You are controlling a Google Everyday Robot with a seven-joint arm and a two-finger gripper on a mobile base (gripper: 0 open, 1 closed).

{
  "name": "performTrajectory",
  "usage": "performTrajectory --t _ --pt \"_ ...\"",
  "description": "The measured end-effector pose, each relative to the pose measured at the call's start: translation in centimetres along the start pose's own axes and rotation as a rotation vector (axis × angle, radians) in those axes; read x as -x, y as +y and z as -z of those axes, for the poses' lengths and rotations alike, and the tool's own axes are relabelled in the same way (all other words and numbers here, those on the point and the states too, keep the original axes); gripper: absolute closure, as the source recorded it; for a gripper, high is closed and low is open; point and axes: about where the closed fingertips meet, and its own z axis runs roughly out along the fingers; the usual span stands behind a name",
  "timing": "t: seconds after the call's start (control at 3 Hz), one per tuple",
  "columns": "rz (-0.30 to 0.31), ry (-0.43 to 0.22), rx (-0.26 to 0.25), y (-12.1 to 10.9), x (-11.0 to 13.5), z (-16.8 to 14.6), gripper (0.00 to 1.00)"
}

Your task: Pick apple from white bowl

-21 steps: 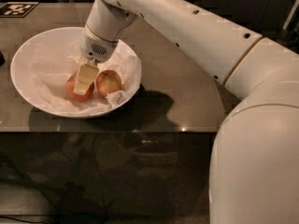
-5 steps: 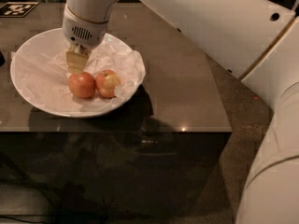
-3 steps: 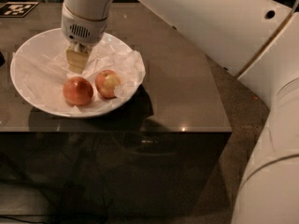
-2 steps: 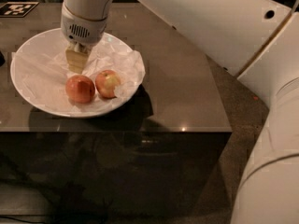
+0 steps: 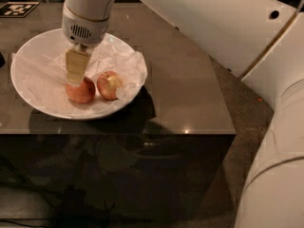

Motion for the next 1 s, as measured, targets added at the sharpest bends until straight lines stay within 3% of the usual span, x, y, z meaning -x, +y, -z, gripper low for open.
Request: performTrajectory --t 0.33,1.0 --pt "0.000 0.000 0.000 0.0 0.0 0.0 0.00" --pt "-0.027 -0.009 0.033 -0.1 -0.2 -1.4 0.00"
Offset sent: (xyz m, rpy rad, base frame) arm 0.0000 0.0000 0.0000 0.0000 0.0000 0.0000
